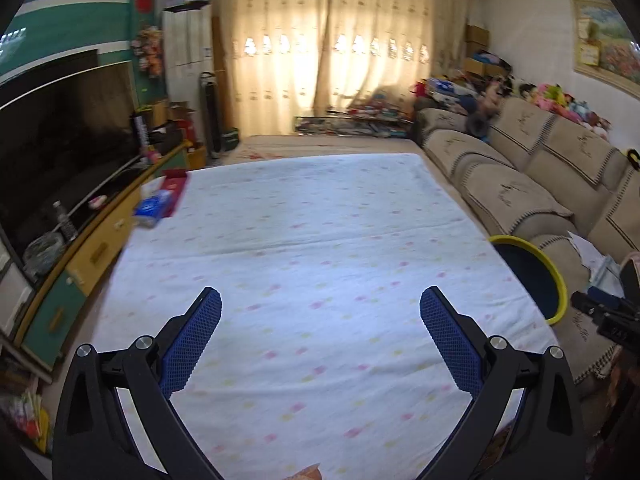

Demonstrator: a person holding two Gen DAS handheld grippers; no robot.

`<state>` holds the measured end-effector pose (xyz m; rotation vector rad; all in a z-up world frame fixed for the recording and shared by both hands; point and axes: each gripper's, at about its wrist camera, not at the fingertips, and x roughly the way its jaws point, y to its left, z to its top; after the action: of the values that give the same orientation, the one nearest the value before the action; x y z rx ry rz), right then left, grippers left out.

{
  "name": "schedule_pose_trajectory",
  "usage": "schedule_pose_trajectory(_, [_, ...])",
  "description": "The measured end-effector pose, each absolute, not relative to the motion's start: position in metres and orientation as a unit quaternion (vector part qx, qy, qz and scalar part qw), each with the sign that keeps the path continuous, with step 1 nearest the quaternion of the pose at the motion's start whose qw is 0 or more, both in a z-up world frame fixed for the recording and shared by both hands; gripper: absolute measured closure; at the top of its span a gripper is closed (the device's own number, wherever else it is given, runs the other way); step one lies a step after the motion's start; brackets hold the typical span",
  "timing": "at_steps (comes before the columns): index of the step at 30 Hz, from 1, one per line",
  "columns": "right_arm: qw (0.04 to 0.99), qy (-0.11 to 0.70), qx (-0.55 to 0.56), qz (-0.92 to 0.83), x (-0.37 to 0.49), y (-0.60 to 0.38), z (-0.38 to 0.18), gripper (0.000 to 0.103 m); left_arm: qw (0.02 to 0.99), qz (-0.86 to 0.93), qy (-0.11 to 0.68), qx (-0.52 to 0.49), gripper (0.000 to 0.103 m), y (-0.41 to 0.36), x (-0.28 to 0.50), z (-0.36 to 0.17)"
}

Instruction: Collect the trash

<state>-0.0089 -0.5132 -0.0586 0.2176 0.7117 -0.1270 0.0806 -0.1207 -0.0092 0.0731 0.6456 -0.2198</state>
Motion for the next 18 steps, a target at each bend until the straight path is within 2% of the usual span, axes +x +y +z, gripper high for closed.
schedule_pose_trajectory(6, [0.946,0.311,0.075,-0.050,-0.031,-0.484,-0.025,0.017,0.954,-0.072,0.291,0.016,0.005,-0.066,0.039,0.006])
schedule_pose_trajectory(8, [0.952,0.294,0.063,-0.051,-0.043,-0.475,-0.012,0.010,0.956,-0.072,0.283,0.010,0.005,-0.057,0.025,0.010])
schedule_pose_trajectory(18, [0.962,0.264,0.047,-0.054,-0.074,-0.458,0.006,0.007,0.957,-0.083,0.278,-0.004,0.005,-0.063,-0.013,0.013])
